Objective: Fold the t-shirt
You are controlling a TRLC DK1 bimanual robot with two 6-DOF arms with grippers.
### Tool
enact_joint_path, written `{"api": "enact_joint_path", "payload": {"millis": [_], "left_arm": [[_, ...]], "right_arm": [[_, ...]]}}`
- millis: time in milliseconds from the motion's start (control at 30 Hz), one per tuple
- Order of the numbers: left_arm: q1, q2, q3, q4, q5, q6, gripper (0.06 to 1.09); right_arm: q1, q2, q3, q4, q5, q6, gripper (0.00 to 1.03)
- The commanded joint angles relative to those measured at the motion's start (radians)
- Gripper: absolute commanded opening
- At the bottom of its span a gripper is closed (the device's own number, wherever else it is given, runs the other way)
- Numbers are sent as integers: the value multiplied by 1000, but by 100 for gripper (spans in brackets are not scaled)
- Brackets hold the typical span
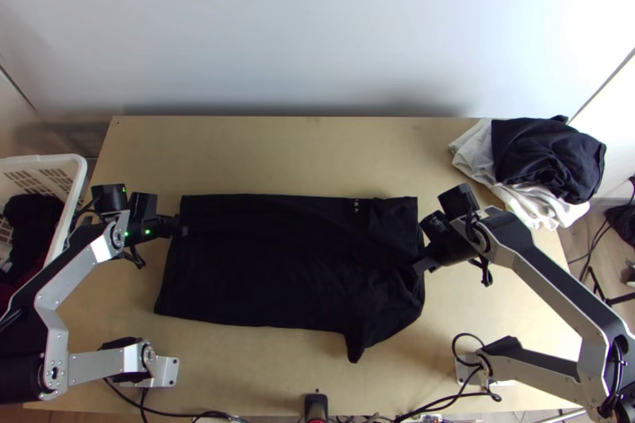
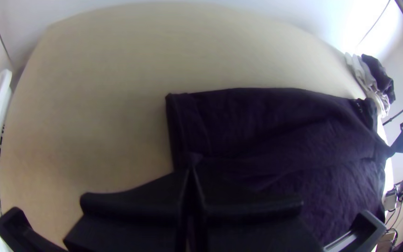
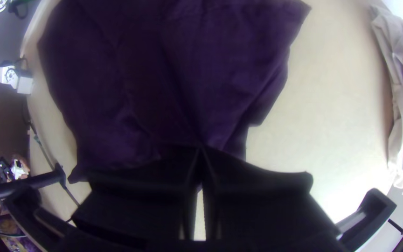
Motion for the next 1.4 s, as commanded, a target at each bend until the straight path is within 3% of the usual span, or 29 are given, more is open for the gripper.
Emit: {"api": "enact_joint_path", "payload": {"millis": [0, 1367], "left_arm": [[-3, 8, -24, -1, 3, 6, 9], [16, -244, -87, -213, 43, 6, 9]], "right_arm": [[0, 1, -32, 8, -4, -4, 3], [-6, 4, -34, 24, -3, -1, 3]]}}
